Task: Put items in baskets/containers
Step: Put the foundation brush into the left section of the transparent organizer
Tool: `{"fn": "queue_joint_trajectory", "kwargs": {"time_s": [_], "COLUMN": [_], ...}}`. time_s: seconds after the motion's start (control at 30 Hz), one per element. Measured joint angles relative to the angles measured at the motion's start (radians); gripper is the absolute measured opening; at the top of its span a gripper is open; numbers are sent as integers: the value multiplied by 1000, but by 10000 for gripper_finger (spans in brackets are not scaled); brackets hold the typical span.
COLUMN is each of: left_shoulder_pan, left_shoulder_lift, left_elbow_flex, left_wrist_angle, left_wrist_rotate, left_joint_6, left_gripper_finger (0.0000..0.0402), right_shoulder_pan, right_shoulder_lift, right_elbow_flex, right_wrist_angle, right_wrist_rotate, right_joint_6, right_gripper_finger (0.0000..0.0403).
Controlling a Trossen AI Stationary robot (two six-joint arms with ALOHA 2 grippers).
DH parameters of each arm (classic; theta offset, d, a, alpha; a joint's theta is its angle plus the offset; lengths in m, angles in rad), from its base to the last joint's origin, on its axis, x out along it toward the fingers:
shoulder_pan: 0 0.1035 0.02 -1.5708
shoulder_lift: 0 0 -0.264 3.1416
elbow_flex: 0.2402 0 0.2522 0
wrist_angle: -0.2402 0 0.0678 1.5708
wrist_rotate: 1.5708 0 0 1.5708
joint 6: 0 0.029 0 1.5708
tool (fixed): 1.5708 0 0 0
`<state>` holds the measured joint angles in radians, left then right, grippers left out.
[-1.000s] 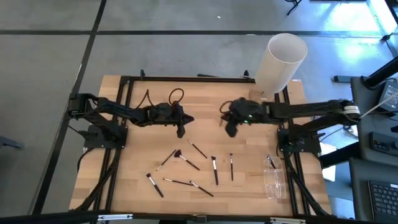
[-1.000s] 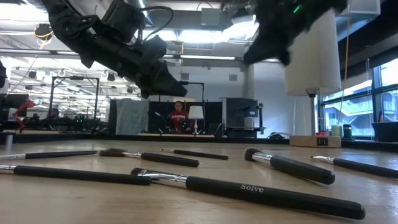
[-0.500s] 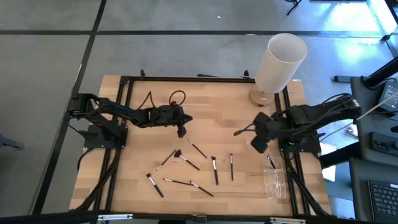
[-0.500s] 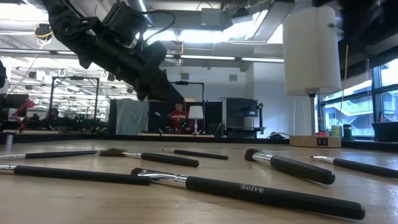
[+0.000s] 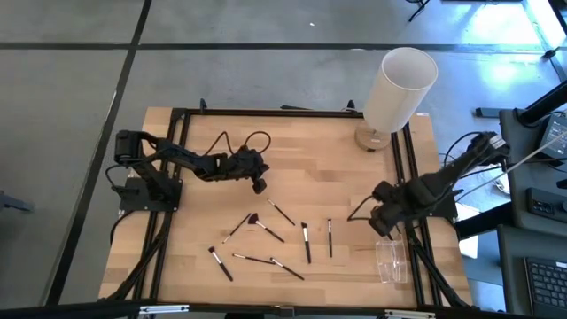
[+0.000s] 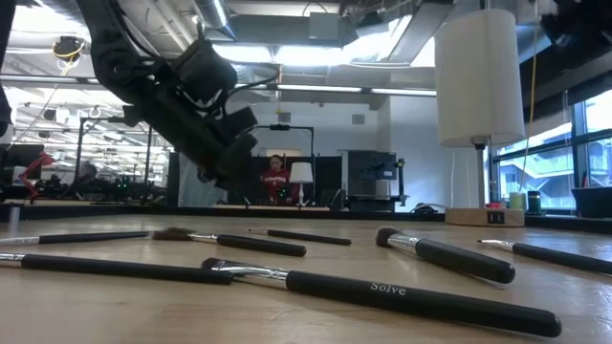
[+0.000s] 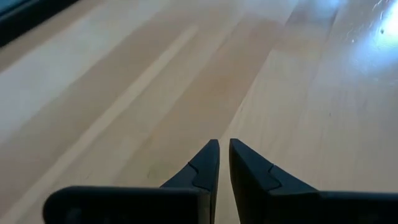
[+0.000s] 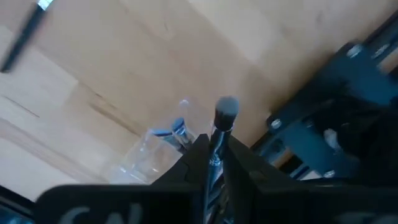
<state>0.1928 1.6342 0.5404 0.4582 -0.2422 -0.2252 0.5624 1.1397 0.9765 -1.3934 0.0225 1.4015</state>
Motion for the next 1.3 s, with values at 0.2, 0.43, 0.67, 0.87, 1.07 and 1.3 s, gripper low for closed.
{"fn": "queue_joint_trajectory", "kwargs": {"time_s": [0.2, 0.43, 0.67, 0.87, 1.07, 1.3], "left_shoulder_pan": [0, 0, 0, -1, -5, -11], "left_shoulder_lift": [1, 1, 1, 1, 1, 1], "left_elbow_flex": [0, 0, 1, 1, 1, 1], "left_wrist_angle": [56, 135, 145, 143, 112, 113], "left_wrist_rotate": [-47, -48, -48, -46, -45, -44], "left_joint_6": [2, 18, 22, 22, 21, 21], "left_gripper_finger": [32, 32, 32, 32, 32, 32], "right_shoulder_pan": [49, 78, 91, 139, 164, 173], "right_shoulder_lift": [0, 0, 0, 3, 42, 82], "right_elbow_flex": [-80, -18, 97, 69, -34, -87], "right_wrist_angle": [132, 82, 17, 197, 225, 151], "right_wrist_rotate": [-16, 99, 257, 276, 252, 126], "right_joint_6": [58, 59, 14, -170, -121, -18], "right_gripper_finger": [37, 37, 37, 37, 37, 37]}}
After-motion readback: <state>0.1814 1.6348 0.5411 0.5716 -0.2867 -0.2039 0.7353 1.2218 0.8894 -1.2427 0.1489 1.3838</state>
